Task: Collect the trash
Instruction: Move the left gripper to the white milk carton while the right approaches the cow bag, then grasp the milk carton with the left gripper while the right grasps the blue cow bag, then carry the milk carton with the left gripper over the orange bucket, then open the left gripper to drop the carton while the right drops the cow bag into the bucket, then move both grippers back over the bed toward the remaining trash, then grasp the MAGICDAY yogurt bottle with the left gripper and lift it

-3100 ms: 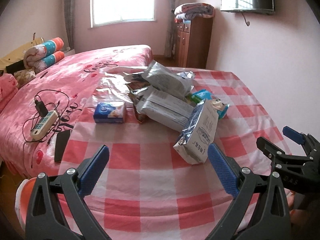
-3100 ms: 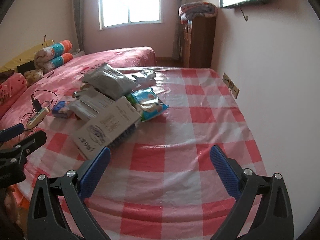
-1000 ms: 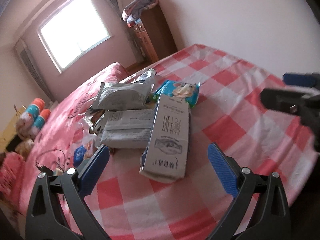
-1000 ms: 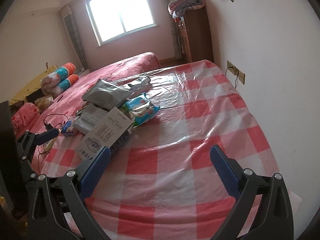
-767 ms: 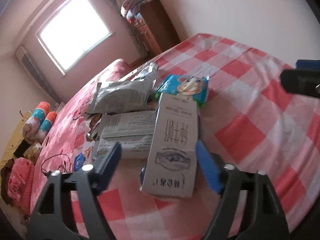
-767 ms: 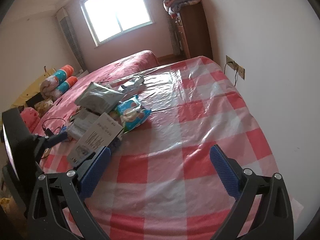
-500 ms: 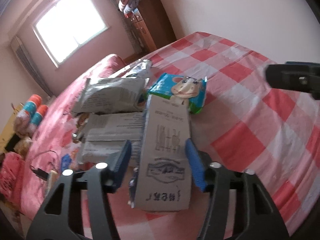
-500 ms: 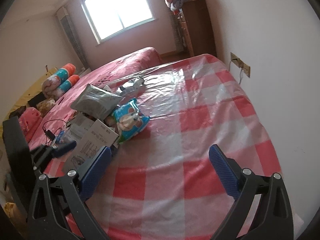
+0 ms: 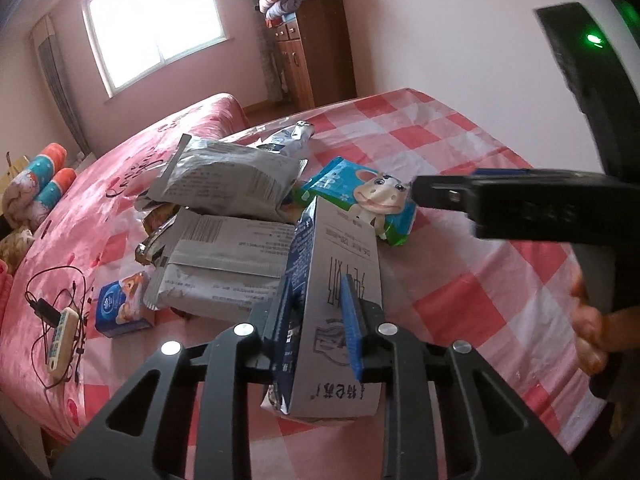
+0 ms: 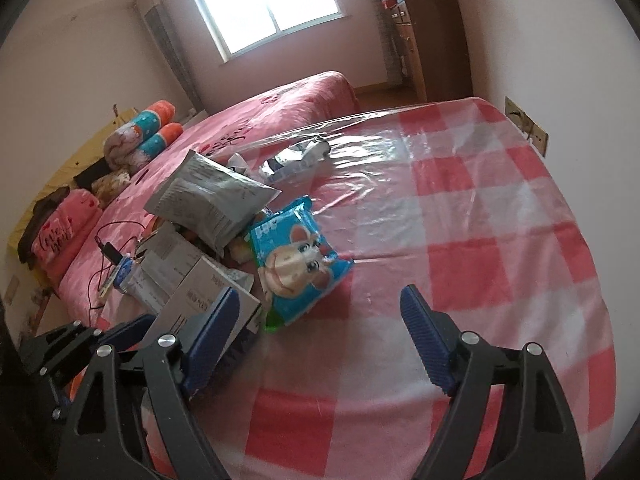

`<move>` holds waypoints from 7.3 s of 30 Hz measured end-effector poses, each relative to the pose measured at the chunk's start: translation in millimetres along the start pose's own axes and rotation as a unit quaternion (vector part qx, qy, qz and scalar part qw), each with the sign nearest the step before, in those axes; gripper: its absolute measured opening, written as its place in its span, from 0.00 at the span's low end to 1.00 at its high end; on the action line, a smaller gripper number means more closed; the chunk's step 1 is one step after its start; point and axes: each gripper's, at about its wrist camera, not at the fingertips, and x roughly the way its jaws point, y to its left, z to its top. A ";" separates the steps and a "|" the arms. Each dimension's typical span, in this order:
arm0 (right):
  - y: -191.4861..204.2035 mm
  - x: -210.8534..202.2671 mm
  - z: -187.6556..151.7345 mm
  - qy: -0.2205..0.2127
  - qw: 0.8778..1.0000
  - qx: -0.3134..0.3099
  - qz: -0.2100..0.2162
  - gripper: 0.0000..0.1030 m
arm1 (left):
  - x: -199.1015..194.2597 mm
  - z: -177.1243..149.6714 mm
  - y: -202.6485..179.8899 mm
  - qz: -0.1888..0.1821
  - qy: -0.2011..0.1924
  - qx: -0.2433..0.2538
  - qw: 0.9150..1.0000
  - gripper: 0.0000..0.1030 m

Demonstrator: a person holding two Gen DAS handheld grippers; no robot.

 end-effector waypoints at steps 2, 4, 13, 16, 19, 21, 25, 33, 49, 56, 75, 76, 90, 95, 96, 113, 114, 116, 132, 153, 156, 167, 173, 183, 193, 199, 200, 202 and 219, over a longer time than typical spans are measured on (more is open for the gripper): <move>-0.7 5.3 4.0 0.003 1.000 -0.001 -0.001 0.80 | -0.5 -0.6 -0.8 -0.001 0.001 0.007 1.000 0.28; -2.9 9.1 6.7 0.006 1.000 0.000 0.000 0.81 | 2.0 0.1 -2.8 -0.001 0.010 0.015 1.000 0.39; -9.8 22.5 18.8 0.014 1.000 -0.006 -0.007 0.87 | 19.3 -1.2 -19.9 0.022 0.019 0.049 0.998 0.60; -5.6 27.8 23.0 0.015 1.000 -0.024 -0.005 0.87 | 20.6 -0.6 -17.5 0.020 0.015 0.040 0.999 0.59; 1.5 35.4 27.0 0.019 0.999 -0.038 0.003 0.87 | 19.1 -2.0 -15.3 0.011 0.012 0.028 0.999 0.58; 7.6 41.4 28.9 0.022 0.999 -0.049 0.007 0.87 | 17.1 -3.3 -10.2 0.001 0.010 0.011 1.000 0.58; 16.9 53.7 30.4 0.028 0.997 -0.065 0.005 0.87 | 9.8 -6.8 2.2 -0.011 0.007 -0.017 1.000 0.57; 31.3 77.3 27.3 0.048 0.993 -0.105 -0.020 0.87 | -16.0 -17.3 24.6 -0.027 -0.003 -0.058 0.998 0.57; 41.8 76.0 7.8 0.058 0.987 -0.137 -0.063 0.53 | -37.3 -35.8 64.5 -0.058 -0.005 -0.132 0.990 0.24; 41.7 62.0 -5.5 0.051 0.988 -0.132 -0.067 0.47 | -38.2 -45.2 53.0 -0.087 0.001 -0.093 0.992 0.40; 27.1 4.4 -48.6 0.030 0.996 -0.068 -0.047 0.45 | -16.7 -55.9 6.1 -0.001 -0.001 0.054 0.999 0.68; 27.1 2.6 -50.1 0.030 0.996 -0.065 -0.044 0.45 | -18.0 -56.1 7.6 -0.001 -0.002 0.049 0.999 0.68; 56.8 -10.6 -63.2 0.035 0.998 -0.059 0.013 0.45 | -49.0 -69.6 53.9 -0.041 -0.016 -0.076 0.996 0.67; 79.3 -11.9 -69.1 0.043 0.996 -0.071 0.033 0.44 | -68.8 -81.7 73.6 -0.036 -0.029 -0.103 0.994 0.67; 84.9 -12.2 -70.1 0.045 0.995 -0.074 0.039 0.44 | -71.7 -83.3 76.0 -0.035 -0.031 -0.105 0.993 0.67; 227.0 0.4 -92.5 0.094 0.967 -0.184 0.150 0.44 | -135.4 -165.9 181.2 0.062 -0.025 -0.203 0.977 0.65; 237.8 2.1 -95.4 0.098 0.964 -0.193 0.157 0.44 | -139.6 -175.8 191.2 0.073 -0.020 -0.214 0.974 0.65; 264.8 7.4 -102.6 0.109 0.955 -0.217 0.173 0.44 | -145.4 -192.9 207.0 0.092 -0.013 -0.233 0.968 0.64; 417.8 60.4 -172.4 0.191 0.886 -0.345 0.244 0.46 | -129.4 -317.5 288.8 0.153 0.069 -0.360 0.918 0.63; 343.9 50.6 -114.9 0.124 0.936 -0.187 0.272 0.88 | -156.4 -304.3 294.2 0.182 0.009 -0.385 0.905 0.83; 316.8 47.5 -106.7 0.108 0.943 -0.169 0.266 0.89 | -156.9 -285.4 285.8 0.183 0.006 -0.372 0.910 0.83; 240.6 37.3 -85.0 0.080 0.953 -0.102 0.274 0.91 | -137.2 -222.3 247.7 0.160 0.043 -0.331 0.929 0.83; 196.4 28.7 -66.3 0.062 0.958 -0.060 0.274 0.91 | -128.3 -169.6 226.4 0.141 0.026 -0.305 0.941 0.83; 126.0 5.6 -31.0 -0.004 0.977 -0.028 0.212 0.91 | -80.0 -32.6 210.2 0.079 -0.005 -0.282 0.956 0.83; 66.0 14.2 -11.5 -0.017 0.980 0.036 0.194 0.91 | 41.3 105.9 216.5 0.022 0.029 -0.293 0.955 0.83; 38.2 18.4 -3.1 -0.013 0.981 0.062 0.185 0.91 | 128.1 147.8 221.8 0.025 0.107 -0.308 0.945 0.77; 36.4 20.5 -2.0 -0.013 0.980 0.066 0.185 0.91 | 139.3 150.6 224.7 0.018 0.119 -0.316 0.941 0.76; 30.4 21.2 -1.0 -0.013 0.980 0.072 0.185 0.91 | 159.1 150.7 229.9 0.012 0.144 -0.334 0.932 0.72; 5.5 10.6 2.1 -0.018 0.979 0.097 0.180 0.91 | 212.9 137.4 216.3 -0.003 0.218 -0.317 0.923 0.48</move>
